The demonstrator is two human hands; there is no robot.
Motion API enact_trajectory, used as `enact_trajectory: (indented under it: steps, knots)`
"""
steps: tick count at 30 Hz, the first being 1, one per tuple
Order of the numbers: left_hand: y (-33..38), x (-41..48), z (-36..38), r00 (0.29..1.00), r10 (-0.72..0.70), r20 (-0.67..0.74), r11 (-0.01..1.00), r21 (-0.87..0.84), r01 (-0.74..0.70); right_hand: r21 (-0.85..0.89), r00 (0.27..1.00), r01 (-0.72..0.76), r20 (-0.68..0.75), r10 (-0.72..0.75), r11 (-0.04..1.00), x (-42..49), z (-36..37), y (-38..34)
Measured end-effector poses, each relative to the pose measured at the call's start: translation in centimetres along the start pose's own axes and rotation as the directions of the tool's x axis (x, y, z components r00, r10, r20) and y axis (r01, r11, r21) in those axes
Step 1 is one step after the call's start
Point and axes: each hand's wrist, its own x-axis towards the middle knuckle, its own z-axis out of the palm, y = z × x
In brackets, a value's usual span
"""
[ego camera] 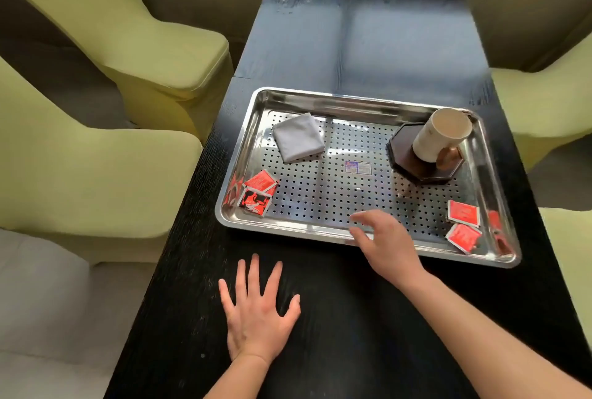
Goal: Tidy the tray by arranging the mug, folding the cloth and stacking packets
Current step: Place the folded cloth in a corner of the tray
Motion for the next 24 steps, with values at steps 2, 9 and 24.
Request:
enact_trajectory:
  steps: [2, 9, 24]
  knots:
    - [0.1, -0.1, -0.4, 1.0, 0.001, 0.021, 1.0, -0.015, -0.001, -0.097, 1.0, -0.002, 0.015, 0.004, 0.995, -1.0, -0.2, 0.5]
    - [1.3, 1.6, -4.2, 0.965, -0.134, 0.224, 0.964, -0.196, 0.179, -0.291, 0.992, -0.074, 0.074, 0.1, 0.954, -2.4, -0.9, 1.4]
    - [5.5, 9.3, -9.2, 0.563, -0.434, 0.703, -0.477, -0.71, 0.519, -0.389, 0.989, 0.061, 0.145, -0.005, 0.919, -2.5, -1.4, 5.0]
